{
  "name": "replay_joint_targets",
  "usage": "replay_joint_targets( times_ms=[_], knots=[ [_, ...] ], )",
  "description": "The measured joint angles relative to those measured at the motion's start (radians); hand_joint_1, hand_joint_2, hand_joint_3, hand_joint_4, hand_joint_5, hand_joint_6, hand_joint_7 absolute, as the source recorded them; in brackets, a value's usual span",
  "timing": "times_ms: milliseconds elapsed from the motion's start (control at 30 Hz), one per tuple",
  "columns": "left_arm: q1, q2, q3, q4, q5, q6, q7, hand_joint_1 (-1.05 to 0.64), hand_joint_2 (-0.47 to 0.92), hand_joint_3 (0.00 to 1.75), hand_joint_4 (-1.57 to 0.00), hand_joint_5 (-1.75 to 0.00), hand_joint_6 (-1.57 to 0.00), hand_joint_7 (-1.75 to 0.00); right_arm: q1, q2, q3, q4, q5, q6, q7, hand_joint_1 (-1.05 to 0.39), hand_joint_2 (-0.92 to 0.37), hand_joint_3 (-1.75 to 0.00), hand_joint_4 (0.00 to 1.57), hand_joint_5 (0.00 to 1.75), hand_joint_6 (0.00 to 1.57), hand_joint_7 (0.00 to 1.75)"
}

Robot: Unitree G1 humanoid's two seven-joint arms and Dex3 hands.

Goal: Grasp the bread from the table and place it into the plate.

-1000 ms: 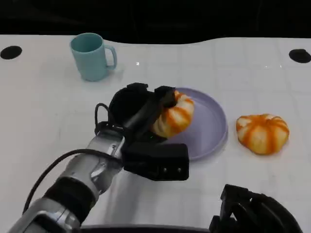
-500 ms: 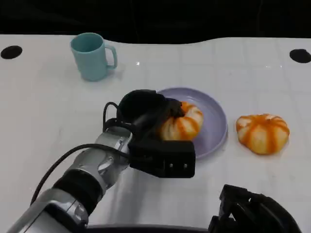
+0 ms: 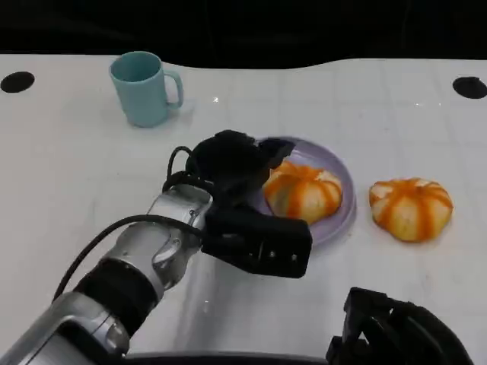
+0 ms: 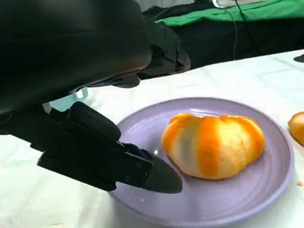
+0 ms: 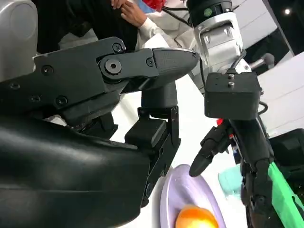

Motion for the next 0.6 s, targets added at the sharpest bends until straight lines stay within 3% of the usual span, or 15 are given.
replay_joint_targets(
  times_ms=[367,500,567,600],
  knots=[
    [0.113,0.064,0.063,-0.175,-0.066,-0.054,0.011,-0.58,0.92,0.11,-0.69,-0.34,-0.56,-0.11,-0.002,0.001,-0.001,0.021,0.0,-0.02,0.006,-0.73,-0.92,-0.22,0.87,1.58,0.79,1.37],
    [0.196,0.09,0.132,-0.26,-0.149,-0.146,0.038,-0.53,0.92,0.09,-0.63,-1.01,-0.76,-0.15,0.005,0.001,0.0,0.012,-0.001,-0.018,0.0,-0.71,-0.92,-0.24,0.87,1.58,0.78,1.37],
    [0.239,0.095,0.17,-0.287,-0.195,-0.198,0.062,-0.53,0.92,0.08,-0.64,-1.14,-0.8,-0.21,0.009,0.0,0.0,0.007,-0.001,-0.018,-0.003,-0.71,-0.92,-0.24,0.87,1.58,0.78,1.38],
    [0.257,0.095,0.186,-0.294,-0.216,-0.217,0.072,-0.52,0.92,0.08,-0.63,-1.24,-0.7,-0.5,0.01,0.0,-0.001,0.005,-0.001,-0.017,-0.003,-0.71,-0.92,-0.25,0.87,1.59,0.78,1.38]
  ],
)
